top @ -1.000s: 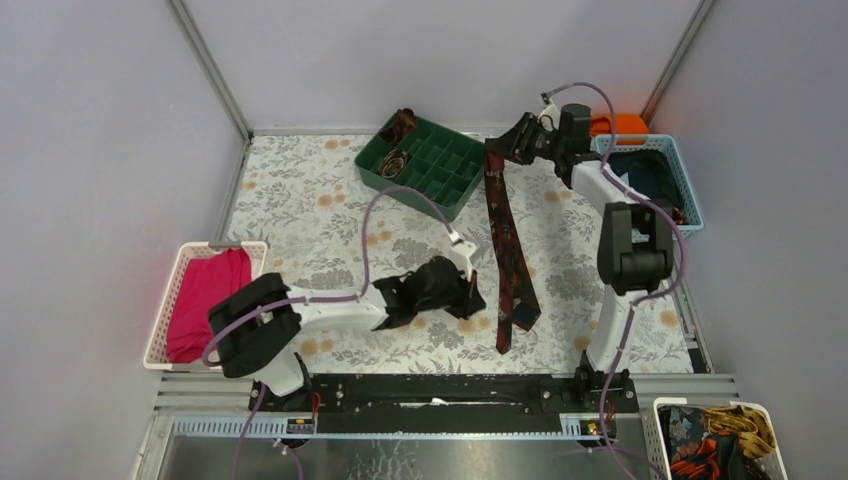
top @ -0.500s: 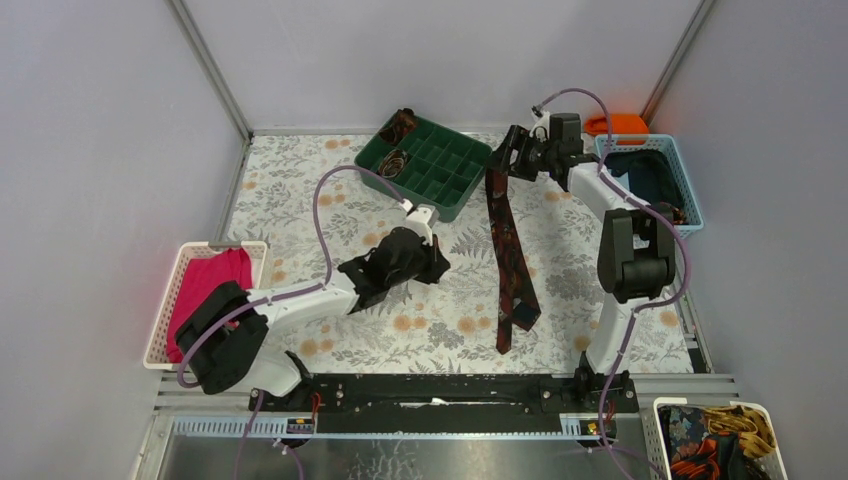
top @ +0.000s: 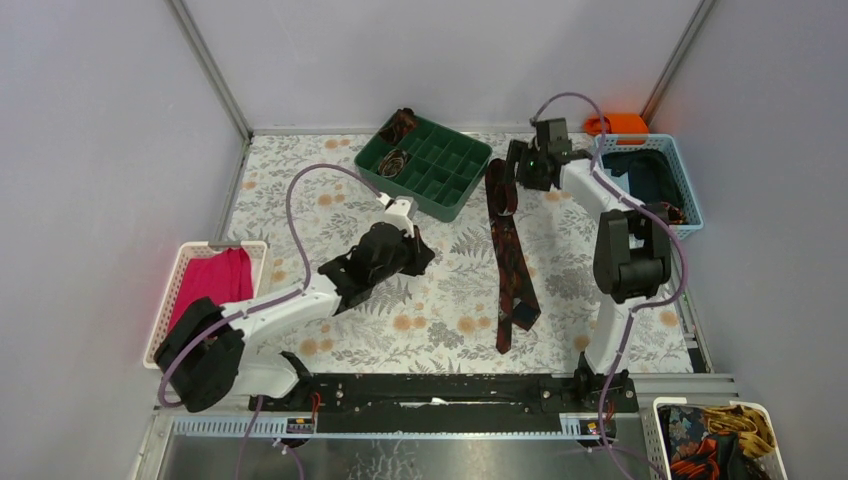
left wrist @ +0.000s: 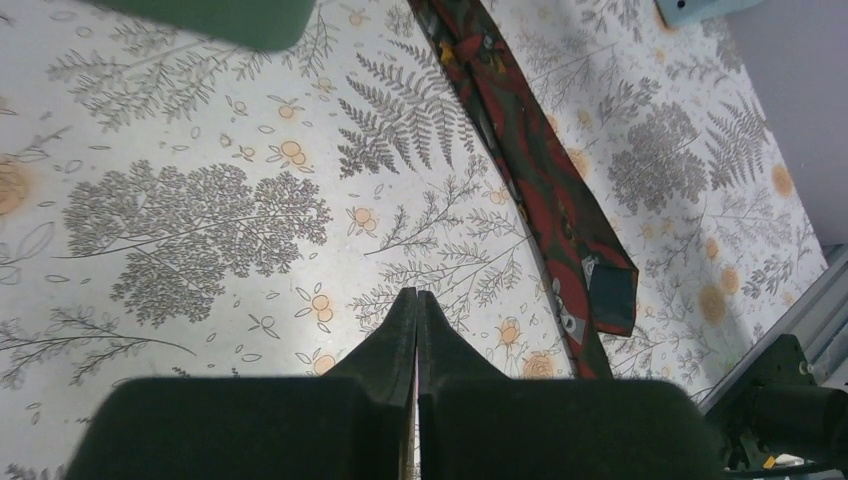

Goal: Roll the ties
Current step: Place the tie at the center of the board, then flatten out the tie at the center of the board.

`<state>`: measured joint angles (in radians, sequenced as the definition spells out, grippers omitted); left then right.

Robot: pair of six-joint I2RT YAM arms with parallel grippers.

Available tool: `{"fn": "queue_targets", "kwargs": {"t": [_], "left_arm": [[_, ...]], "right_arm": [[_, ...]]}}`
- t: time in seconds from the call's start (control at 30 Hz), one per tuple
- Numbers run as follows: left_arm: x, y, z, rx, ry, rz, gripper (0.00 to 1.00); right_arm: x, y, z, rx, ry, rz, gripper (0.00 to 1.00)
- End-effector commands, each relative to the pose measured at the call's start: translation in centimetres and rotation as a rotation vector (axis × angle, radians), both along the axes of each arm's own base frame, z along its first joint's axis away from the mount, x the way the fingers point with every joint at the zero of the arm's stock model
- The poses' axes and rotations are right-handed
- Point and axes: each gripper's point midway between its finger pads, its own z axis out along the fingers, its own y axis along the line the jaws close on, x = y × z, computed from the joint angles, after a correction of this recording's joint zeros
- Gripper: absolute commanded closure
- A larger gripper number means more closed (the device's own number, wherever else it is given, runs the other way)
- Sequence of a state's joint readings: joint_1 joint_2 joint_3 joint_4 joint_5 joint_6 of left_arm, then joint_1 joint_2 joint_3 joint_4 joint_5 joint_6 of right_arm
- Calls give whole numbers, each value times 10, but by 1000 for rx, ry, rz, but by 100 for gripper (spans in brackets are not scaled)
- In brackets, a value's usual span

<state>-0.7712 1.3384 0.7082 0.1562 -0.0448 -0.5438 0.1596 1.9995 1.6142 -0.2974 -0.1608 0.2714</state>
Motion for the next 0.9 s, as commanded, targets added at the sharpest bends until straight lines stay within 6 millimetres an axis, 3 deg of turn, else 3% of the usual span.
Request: {"fn": "queue_targets", "kwargs": {"t": [0.0, 0.17, 0.23, 0.47, 0.57, 0.77, 0.87], "left_arm": [[2, 24, 6, 31, -31, 86, 100], [-5, 32, 11, 23, -32, 98, 100], [-9, 33, 12, 6, -32, 91, 100], [-19, 38, 14, -25, -33, 83, 100], [-22, 40, 15, -34, -36, 86, 100], [-24, 45, 16, -27, -41, 95, 100], [-26, 46, 16, -35, -40, 95, 100]], "right_arm": [[-59, 27, 12, -61, 10, 22, 28], [-129, 45, -17, -166, 112, 42, 23], [-143, 40, -28, -202, 134, 26, 21], [-156, -1, -57, -401, 199, -62, 16], [-156, -4, -72, -432, 231, -57, 15], [-159, 11, -100, -380, 283, -16, 15], [-162, 2, -115, -431, 323, -29, 17]]}}
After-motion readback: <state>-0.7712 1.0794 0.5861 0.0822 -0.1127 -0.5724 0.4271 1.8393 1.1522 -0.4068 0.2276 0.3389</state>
